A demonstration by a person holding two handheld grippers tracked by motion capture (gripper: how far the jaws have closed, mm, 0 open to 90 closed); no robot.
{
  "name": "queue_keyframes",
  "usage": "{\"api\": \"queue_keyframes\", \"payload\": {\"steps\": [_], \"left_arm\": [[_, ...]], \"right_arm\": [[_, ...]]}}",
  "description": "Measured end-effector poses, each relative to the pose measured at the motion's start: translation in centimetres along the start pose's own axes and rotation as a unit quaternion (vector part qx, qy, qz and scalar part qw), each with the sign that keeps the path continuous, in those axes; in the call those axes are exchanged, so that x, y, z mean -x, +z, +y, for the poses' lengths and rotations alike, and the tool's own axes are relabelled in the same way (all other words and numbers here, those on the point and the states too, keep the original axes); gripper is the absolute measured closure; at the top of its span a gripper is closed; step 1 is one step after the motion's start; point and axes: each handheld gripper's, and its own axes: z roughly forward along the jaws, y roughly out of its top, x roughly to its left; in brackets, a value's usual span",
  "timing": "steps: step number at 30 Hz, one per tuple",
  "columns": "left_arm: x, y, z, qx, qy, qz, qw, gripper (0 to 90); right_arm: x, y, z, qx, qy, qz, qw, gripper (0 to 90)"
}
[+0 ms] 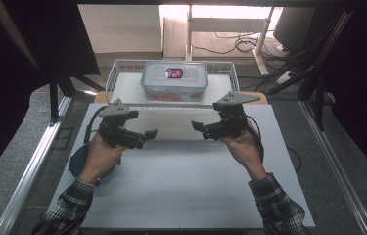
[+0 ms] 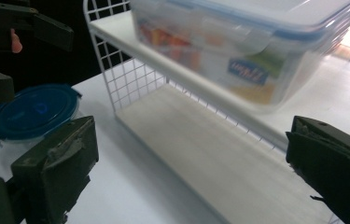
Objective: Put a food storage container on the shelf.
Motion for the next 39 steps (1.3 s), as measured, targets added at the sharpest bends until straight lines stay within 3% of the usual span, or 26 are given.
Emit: {"api": "queue_keyframes", "payload": {"steps": [6, 11, 14, 19, 27, 32, 39], "left_arm": [[1.7, -0.1, -1.8, 0.0, 0.021, 0.002, 0.9998, 3.4], [2.8, 0.0, -3.5, -0.002, 0.027, -0.002, 0.9996, 3.9], [3.2, 0.3, -4.8, 0.005, 0.02, -0.012, 0.9997, 4.3], [3.8, 1.3, -6.9, -0.004, 0.011, -0.02, 0.9997, 4.0], [4.5, 1.2, -8.6, -0.019, 0.016, -0.006, 0.9997, 3.8], [5.0, 1.3, -10.1, -0.023, 0.006, -0.01, 0.9997, 4.7], [5.5, 1.8, -12.0, -0.035, 0.004, -0.007, 0.9993, 4.8]], "right_arm": [[-1.2, -0.6, -1.7, -0.001, -0.007, 0.003, 1.0, 0.5], [-1.9, -1.4, -3.3, 0.004, -0.002, 0.008, 1.0, 0.1], [-2.2, -1.8, -4.3, 0.006, 0.0, 0.01, 0.9999, 0.1], [-2.4, -2.1, -5.8, 0.002, 0.0, 0.006, 1.0, 0.0], [-2.7, -1.8, -8.5, -0.015, 0.007, 0.005, 0.9999, 0.0], [-3.3, -1.4, -10.4, -0.025, 0.006, 0.012, 0.9996, 0.0], [-4.1, -1.4, -12.8, -0.022, 0.016, 0.016, 0.9995, 0.0]]}}
